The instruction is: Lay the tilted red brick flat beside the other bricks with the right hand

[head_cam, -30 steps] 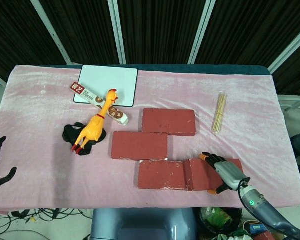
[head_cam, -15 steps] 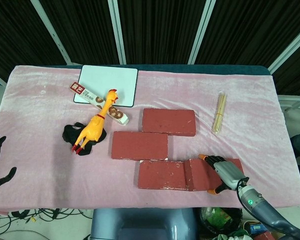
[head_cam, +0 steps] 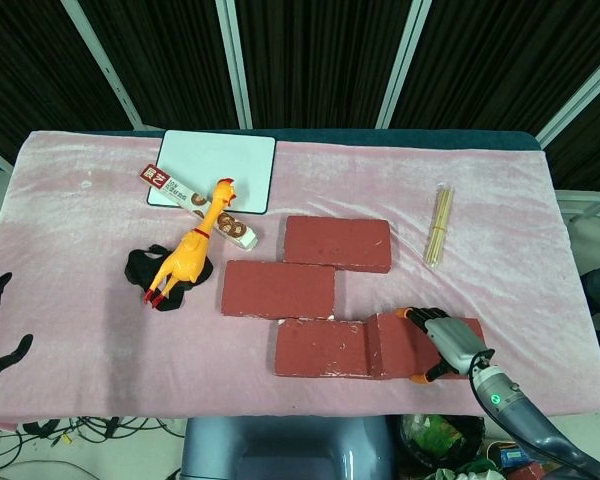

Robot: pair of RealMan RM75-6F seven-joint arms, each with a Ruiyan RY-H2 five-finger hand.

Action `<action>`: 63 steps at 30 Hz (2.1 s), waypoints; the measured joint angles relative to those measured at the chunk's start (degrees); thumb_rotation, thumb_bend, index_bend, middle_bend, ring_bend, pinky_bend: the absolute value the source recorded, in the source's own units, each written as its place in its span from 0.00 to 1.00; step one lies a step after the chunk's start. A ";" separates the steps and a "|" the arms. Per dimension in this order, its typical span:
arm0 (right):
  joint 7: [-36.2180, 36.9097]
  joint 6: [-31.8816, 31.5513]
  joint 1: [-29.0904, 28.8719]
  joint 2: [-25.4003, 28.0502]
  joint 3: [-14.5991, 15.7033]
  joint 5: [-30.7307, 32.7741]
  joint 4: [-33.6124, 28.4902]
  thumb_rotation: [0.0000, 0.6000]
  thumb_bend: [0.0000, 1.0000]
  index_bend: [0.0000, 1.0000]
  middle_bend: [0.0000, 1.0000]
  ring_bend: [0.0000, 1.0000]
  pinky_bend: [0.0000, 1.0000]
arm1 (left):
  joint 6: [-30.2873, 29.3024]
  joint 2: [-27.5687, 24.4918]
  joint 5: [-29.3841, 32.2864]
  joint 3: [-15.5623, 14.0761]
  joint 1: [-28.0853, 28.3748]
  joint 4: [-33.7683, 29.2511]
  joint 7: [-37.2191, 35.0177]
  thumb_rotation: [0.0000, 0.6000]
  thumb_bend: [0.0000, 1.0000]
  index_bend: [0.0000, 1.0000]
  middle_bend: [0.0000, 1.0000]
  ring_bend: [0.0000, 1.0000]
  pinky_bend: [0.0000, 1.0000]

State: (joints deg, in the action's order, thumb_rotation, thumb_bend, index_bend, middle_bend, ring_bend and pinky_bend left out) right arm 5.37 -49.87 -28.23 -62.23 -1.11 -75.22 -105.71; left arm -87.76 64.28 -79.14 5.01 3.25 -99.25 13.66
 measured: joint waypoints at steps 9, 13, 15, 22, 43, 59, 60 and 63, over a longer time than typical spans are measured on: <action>-3.30 -1.98 -0.50 3.28 -1.97 1.52 -2.45 1.00 0.01 0.27 0.29 0.22 0.10 | 0.20 0.01 0.09 0.00 0.08 -0.10 0.00 1.00 0.25 0.09 0.03 0.00 0.00; -8.52 -2.30 -1.47 4.29 -2.81 4.40 -2.90 1.00 0.01 0.27 0.29 0.22 0.10 | 0.11 -0.04 0.01 0.06 0.08 -0.23 -0.17 1.00 0.25 0.09 0.03 0.00 0.00; -11.67 -2.25 -2.13 4.61 -3.08 6.70 -3.12 1.00 0.01 0.27 0.29 0.22 0.10 | 0.12 -0.09 0.07 0.11 0.08 -0.19 -0.40 1.00 0.25 0.09 0.03 0.00 0.00; -27.94 -2.37 -7.50 4.69 -3.64 23.67 -5.03 1.00 0.01 0.27 0.29 0.22 0.10 | 0.26 -0.15 0.26 0.19 0.12 -0.21 -0.68 1.00 0.25 0.09 0.03 0.00 0.00; -48.77 -13.38 -25.22 -7.94 -8.41 60.13 -5.85 1.00 0.01 0.27 0.29 0.22 0.10 | 0.52 -0.37 0.52 0.22 0.17 -0.25 -1.15 1.00 0.25 0.09 0.03 0.00 0.00; -48.28 -13.44 -27.71 -10.41 -8.97 62.96 -4.74 1.00 0.01 0.27 0.30 0.22 0.10 | 0.59 -0.47 0.71 0.27 0.20 -0.26 -1.27 1.00 0.25 0.09 0.03 0.00 0.00; -48.29 -13.34 -27.85 -10.55 -8.96 63.02 -4.62 1.00 0.01 0.27 0.30 0.22 0.10 | 0.58 -0.48 0.72 0.28 0.19 -0.27 -1.30 1.00 0.25 0.09 0.03 0.00 0.00; -48.26 -13.16 -28.23 -11.01 -8.95 63.24 -4.32 1.00 0.01 0.27 0.30 0.22 0.10 | 0.61 -0.53 0.79 0.30 0.19 -0.26 -1.37 1.00 0.25 0.09 0.03 0.00 0.00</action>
State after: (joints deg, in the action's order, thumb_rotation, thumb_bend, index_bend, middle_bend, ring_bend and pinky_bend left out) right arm -42.89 -63.03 -56.46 -73.24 -10.06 -11.98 -110.03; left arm -87.15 63.75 -78.35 5.30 3.44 -99.50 12.29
